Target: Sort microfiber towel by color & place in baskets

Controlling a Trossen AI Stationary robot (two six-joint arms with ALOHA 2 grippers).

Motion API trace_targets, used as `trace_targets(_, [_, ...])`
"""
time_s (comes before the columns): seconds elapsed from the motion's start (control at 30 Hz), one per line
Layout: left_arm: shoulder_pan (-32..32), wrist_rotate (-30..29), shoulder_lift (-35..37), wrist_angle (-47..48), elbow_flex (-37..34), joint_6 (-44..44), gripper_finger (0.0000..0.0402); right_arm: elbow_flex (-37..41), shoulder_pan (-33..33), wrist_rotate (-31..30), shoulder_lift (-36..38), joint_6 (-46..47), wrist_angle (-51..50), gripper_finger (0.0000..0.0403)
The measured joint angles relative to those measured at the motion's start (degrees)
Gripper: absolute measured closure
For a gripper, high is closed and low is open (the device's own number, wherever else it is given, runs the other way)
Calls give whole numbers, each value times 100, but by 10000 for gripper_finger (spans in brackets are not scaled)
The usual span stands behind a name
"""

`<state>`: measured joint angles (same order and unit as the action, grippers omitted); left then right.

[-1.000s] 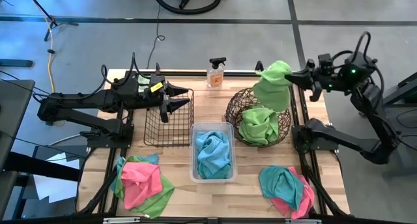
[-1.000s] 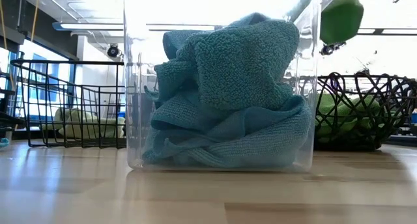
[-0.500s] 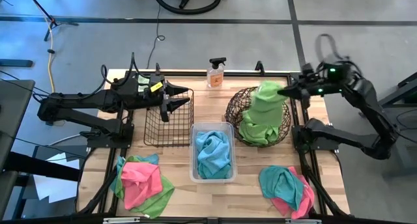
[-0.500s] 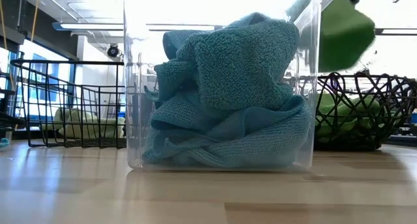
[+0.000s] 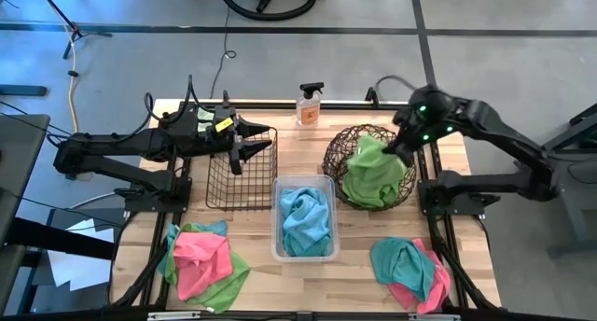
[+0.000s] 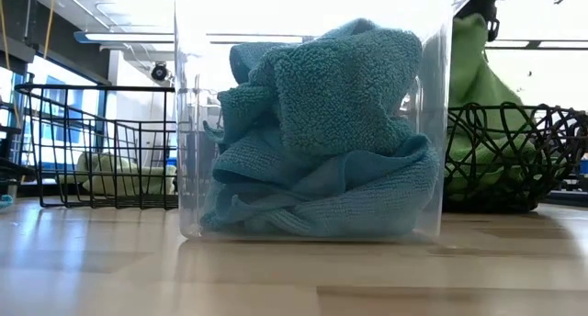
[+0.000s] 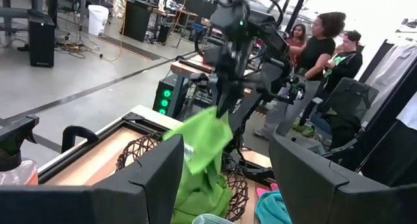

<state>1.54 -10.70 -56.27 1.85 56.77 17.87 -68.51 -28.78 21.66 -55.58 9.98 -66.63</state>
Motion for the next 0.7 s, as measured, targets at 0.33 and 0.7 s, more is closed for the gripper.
trace_targets(0.33, [0,1,0,2,0,-4,186,0,941,-1934,-1032,217,-391,403])
trace_targets(0.7, [-2,2,0,9,0,-7,186,-2,982,-2287,-2038,170,-289,403])
